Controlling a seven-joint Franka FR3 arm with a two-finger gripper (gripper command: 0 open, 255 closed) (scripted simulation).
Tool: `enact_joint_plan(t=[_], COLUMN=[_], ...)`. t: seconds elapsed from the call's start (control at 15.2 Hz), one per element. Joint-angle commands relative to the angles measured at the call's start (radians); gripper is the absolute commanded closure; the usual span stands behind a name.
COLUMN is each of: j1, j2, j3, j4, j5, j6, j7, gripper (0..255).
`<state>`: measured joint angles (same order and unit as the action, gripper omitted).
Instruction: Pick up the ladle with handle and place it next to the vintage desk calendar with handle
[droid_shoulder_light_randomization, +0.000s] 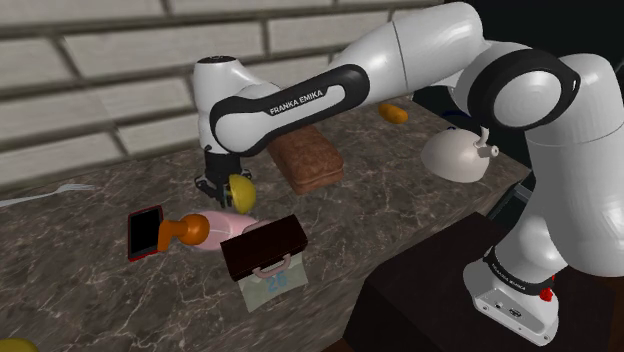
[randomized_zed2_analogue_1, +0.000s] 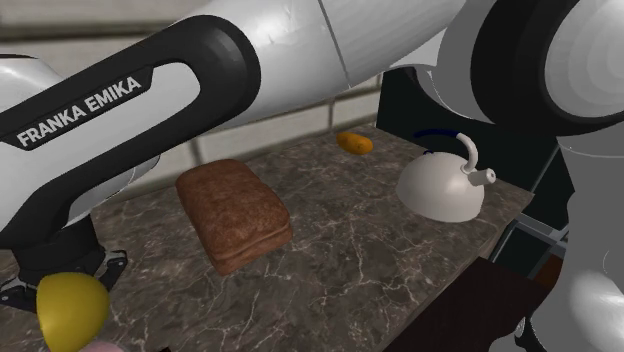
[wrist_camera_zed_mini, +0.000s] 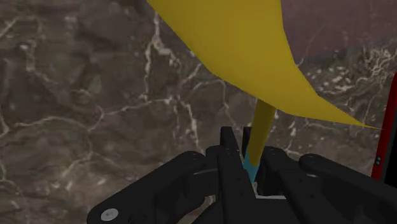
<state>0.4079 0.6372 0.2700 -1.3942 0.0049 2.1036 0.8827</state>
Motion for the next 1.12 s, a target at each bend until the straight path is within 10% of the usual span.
enact_joint_plan(t=[0.0, 0.2, 0.26, 1.06], j1=[-0.003, -0.003, -0.001, -0.016], j2=[0.005, 0.005, 0.009, -0.047], j3=[-0.003, -0.002, -0.003, 0.002], j4=[-0.012, -0.012, -0.003, 0.032], j5=[0.0, 0.0, -0.001, 0.009], j6=[-0.001, -0.001, -0.006, -0.098], j7=[-0.001, -0.001, 0.0, -0.005], gripper=[255, 255, 0, 0])
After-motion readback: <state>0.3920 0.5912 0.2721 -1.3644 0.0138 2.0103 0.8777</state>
